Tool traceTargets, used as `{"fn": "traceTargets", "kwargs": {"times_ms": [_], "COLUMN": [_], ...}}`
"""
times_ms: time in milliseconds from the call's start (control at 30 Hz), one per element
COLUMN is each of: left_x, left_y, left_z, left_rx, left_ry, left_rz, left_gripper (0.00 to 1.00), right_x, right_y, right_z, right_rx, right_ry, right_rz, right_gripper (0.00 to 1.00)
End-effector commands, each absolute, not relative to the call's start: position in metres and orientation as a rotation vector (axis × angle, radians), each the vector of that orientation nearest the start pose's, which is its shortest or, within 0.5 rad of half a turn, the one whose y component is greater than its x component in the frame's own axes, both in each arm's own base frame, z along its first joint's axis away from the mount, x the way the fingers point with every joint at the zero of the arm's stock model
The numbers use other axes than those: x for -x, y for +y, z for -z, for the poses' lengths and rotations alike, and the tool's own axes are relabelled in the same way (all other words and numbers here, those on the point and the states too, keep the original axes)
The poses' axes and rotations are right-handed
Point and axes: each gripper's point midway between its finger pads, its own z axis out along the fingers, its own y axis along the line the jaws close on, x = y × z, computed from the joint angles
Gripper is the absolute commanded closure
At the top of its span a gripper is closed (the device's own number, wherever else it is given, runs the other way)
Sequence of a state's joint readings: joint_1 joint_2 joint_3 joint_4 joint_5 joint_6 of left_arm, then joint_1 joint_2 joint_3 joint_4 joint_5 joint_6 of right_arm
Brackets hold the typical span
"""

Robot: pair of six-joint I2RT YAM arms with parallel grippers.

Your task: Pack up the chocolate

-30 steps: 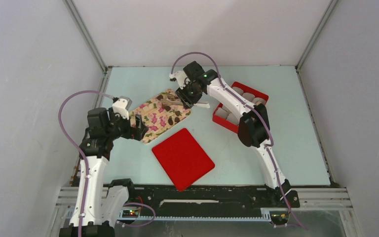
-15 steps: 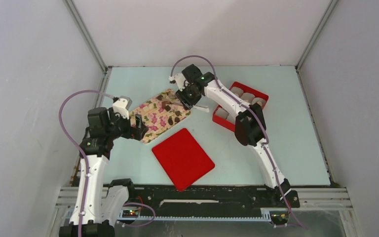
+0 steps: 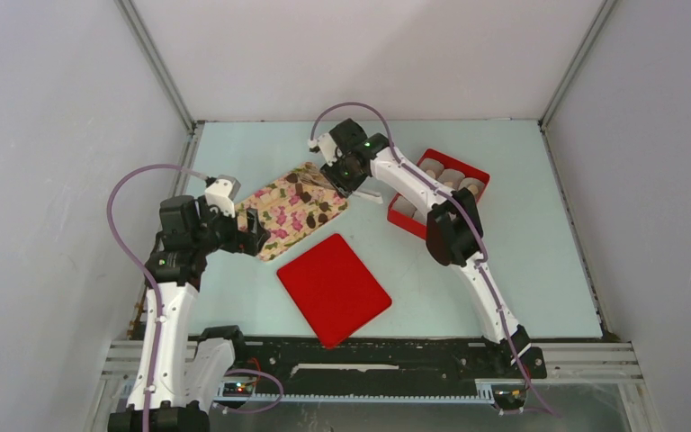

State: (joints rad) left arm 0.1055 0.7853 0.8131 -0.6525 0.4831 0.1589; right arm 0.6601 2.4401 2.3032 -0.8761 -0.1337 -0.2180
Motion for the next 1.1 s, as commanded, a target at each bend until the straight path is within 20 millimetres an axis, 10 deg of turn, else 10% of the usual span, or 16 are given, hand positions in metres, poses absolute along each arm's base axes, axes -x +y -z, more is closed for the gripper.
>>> {"fn": "traceTargets", "kwargs": {"times_ms": [0,600,1067], "left_x": [-0.249,-0.249,-0.252], "left_y": [-0.050,-0.052,-0.056], "left_z": [-0.195,-0.194,-0.197], "left_rx": [-0.338,-0.342,-0.321], "left_ry": [2.094,2.085,2.100], "left_rz": [0.383,0.391,0.437], "left_gripper": [0.00,0.00,0.00], "right_x": [-0.458,-0.434,-0.388], "right_y": [0.374,0.378,0.328], "right_z": [-0.101,-0.114,-0.220], "right_rx": [1.124,1.214,1.178], "right_ry": [2.236,2.209,2.117], "right_rz": [-0.308,-0.283,-0.368], "right_gripper": [0.58,0.66,0.72]}}
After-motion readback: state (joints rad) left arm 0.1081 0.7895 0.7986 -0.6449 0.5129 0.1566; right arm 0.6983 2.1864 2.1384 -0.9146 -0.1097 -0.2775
